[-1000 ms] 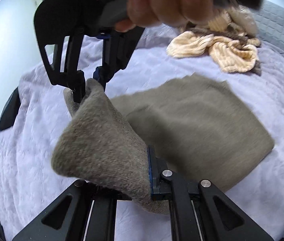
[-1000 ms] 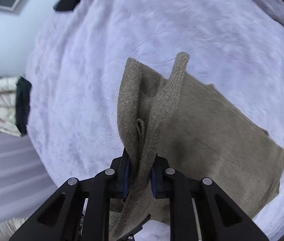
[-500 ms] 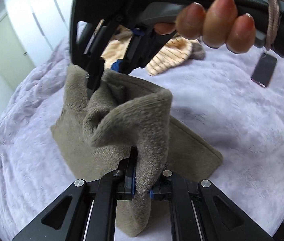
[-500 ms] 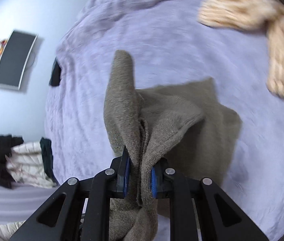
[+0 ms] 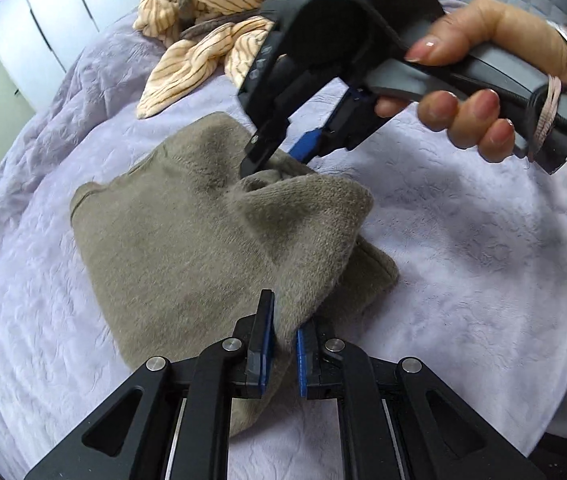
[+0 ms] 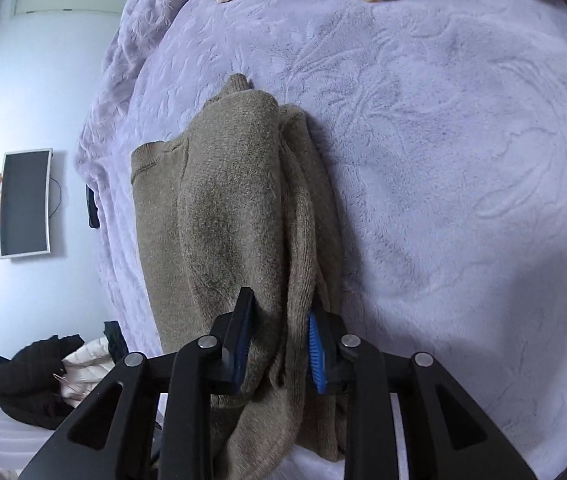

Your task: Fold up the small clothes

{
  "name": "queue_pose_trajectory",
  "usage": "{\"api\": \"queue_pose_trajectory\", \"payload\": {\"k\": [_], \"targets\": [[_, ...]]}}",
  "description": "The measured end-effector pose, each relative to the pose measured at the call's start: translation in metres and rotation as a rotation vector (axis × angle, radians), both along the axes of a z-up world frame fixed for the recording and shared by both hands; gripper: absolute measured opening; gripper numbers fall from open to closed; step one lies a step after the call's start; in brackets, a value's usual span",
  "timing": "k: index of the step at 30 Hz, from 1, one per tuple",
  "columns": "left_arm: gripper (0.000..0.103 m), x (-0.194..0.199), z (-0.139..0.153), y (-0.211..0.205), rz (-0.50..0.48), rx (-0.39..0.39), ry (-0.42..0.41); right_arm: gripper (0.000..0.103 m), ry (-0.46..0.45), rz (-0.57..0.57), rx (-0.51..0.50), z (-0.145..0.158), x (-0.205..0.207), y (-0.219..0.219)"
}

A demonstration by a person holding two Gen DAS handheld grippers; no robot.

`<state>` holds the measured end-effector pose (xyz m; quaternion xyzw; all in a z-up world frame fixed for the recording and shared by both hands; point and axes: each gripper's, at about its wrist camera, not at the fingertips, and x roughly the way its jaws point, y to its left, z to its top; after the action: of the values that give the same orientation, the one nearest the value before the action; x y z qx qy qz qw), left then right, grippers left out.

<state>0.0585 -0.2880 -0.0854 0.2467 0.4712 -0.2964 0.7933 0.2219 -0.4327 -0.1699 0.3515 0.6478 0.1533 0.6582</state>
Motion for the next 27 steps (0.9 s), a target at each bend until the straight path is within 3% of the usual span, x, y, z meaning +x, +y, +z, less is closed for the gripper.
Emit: {"api": "queue_pose_trajectory", "payload": {"k": [1,4,5,6,8,13,17,18,19,20,23,27], "targets": [[0.011,0.001,0.002,0.003,0.018,-0.005,0.007,0.046,-0.005,0.002,-0.026,0.005,-0.001,-0.001],[0.012,0.006,0.011,0.022,0.084,-0.028,0.024,0.049,-0.055,-0.018,-0.079,0.029,-0.012,-0.003],[0.019,0.007,0.014,0.028,0.104,-0.034,0.031,0.049,-0.077,-0.024,-0.094,0.039,-0.018,-0.003],[0.040,0.008,0.016,0.034,0.123,-0.039,0.037,0.049,-0.102,-0.025,-0.107,0.050,-0.026,-0.004],[0.059,0.007,0.021,0.043,0.141,-0.051,0.020,0.049,-0.147,-0.008,-0.109,0.066,-0.040,-0.001],[0.059,0.004,0.017,0.056,0.138,-0.022,0.055,0.057,-0.178,0.098,-0.065,0.082,-0.060,0.025],[0.059,0.022,0.006,0.075,0.287,-0.067,0.166,0.057,-0.115,0.161,-0.109,0.059,-0.067,0.045],[0.059,0.027,0.003,0.080,0.330,-0.080,0.187,0.046,-0.098,0.169,-0.123,0.053,-0.070,0.048],[0.059,0.033,-0.002,0.083,0.368,-0.083,0.211,0.019,-0.084,0.179,-0.137,0.046,-0.073,0.051],[0.059,0.037,-0.009,0.085,0.394,-0.078,0.231,0.011,-0.068,0.187,-0.158,0.041,-0.079,0.051],[0.059,0.042,-0.033,0.090,0.446,-0.043,0.273,0.010,-0.015,0.175,-0.258,0.018,-0.092,0.044],[0.059,0.035,-0.050,0.090,0.449,-0.010,0.324,0.006,0.057,0.072,-0.188,-0.009,-0.112,0.021]]}}
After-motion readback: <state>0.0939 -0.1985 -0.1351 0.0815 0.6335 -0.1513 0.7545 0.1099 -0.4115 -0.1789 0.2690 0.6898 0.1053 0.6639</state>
